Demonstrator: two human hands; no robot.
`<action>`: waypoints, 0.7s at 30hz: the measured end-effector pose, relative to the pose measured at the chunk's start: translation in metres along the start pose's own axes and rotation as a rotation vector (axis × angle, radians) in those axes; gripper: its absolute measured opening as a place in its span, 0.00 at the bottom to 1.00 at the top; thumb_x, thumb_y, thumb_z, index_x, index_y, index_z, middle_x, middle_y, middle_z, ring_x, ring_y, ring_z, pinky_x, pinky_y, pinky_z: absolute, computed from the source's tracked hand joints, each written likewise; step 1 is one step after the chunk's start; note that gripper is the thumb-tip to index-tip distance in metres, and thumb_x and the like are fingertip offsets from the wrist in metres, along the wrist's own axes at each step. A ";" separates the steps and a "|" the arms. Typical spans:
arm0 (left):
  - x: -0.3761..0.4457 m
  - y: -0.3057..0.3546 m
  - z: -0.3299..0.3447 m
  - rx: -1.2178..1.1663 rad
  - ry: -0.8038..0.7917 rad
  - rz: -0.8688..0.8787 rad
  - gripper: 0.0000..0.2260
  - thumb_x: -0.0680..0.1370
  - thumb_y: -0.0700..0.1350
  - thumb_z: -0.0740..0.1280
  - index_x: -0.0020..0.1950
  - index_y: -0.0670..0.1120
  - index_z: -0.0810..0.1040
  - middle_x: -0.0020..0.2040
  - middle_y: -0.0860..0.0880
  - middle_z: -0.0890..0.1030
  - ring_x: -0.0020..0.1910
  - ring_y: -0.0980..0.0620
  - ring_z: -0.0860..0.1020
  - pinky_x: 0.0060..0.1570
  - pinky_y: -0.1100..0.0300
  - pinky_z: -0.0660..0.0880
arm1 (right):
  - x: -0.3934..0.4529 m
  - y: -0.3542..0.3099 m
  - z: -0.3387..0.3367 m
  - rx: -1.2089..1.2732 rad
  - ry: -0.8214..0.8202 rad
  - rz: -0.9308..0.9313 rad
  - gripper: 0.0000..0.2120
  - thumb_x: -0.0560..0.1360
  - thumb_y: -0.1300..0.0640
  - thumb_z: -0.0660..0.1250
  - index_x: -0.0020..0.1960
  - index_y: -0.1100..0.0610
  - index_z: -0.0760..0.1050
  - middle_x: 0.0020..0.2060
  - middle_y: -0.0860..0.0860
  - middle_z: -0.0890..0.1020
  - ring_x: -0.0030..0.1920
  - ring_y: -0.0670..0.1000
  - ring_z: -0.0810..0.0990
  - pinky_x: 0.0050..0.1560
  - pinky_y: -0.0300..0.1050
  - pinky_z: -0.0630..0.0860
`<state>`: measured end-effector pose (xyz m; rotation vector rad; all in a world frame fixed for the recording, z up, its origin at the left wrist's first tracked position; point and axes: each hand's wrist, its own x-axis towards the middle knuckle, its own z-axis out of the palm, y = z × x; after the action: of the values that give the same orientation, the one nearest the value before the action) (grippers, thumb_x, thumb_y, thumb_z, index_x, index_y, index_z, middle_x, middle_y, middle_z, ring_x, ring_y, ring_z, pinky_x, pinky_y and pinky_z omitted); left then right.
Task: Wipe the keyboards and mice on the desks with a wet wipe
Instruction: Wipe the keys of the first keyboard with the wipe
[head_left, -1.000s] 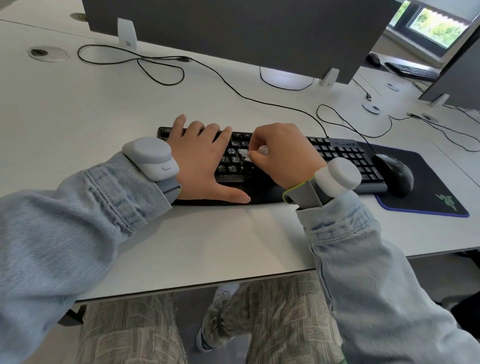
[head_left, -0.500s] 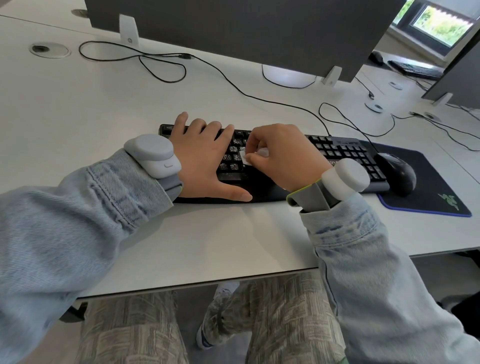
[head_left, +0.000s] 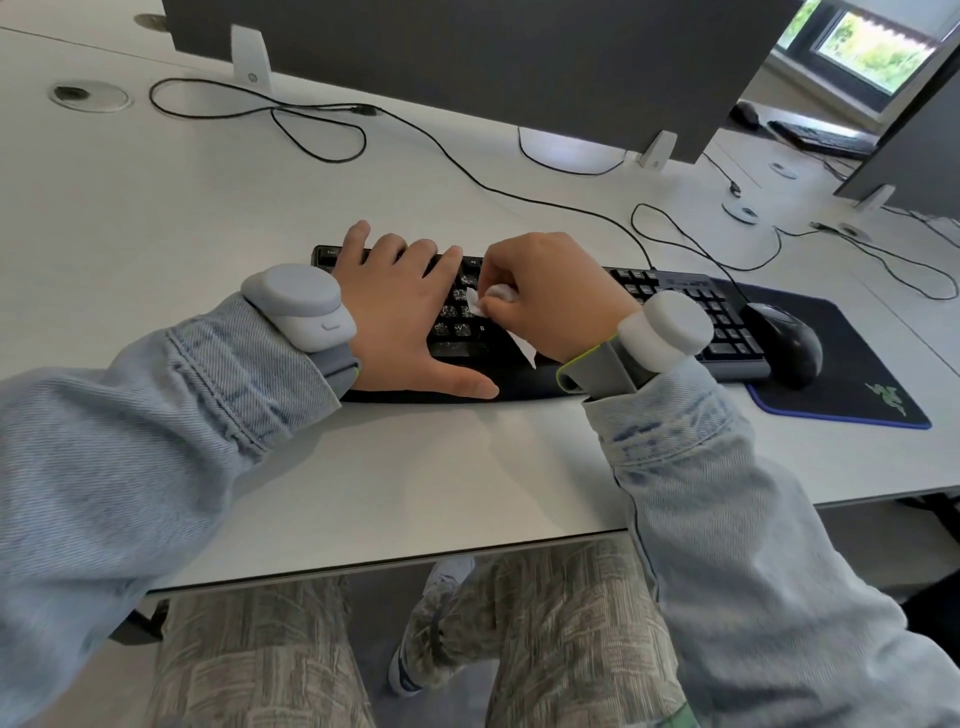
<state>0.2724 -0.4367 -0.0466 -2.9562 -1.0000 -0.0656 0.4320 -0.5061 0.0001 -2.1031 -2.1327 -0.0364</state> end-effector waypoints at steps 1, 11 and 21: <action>0.000 0.000 0.000 -0.002 -0.001 0.000 0.65 0.53 0.86 0.39 0.81 0.47 0.48 0.77 0.48 0.61 0.75 0.42 0.60 0.77 0.37 0.45 | -0.001 0.000 -0.001 0.017 -0.016 0.007 0.05 0.73 0.59 0.64 0.44 0.55 0.79 0.35 0.43 0.75 0.40 0.47 0.71 0.34 0.34 0.62; 0.001 0.000 0.002 0.004 0.023 0.002 0.66 0.53 0.86 0.39 0.81 0.46 0.50 0.76 0.47 0.63 0.74 0.41 0.62 0.76 0.37 0.45 | 0.000 -0.002 0.002 0.100 0.000 0.102 0.04 0.73 0.58 0.64 0.43 0.56 0.77 0.39 0.47 0.77 0.42 0.48 0.73 0.41 0.42 0.67; 0.001 -0.001 0.001 0.013 0.007 -0.003 0.65 0.54 0.86 0.39 0.82 0.47 0.48 0.77 0.47 0.61 0.76 0.42 0.60 0.77 0.38 0.44 | 0.003 0.002 0.009 0.159 0.178 0.210 0.04 0.73 0.57 0.64 0.43 0.56 0.77 0.37 0.47 0.77 0.40 0.48 0.73 0.35 0.40 0.64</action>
<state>0.2724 -0.4355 -0.0480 -2.9410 -1.0006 -0.0694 0.4336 -0.5022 -0.0089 -2.1306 -1.7483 -0.0285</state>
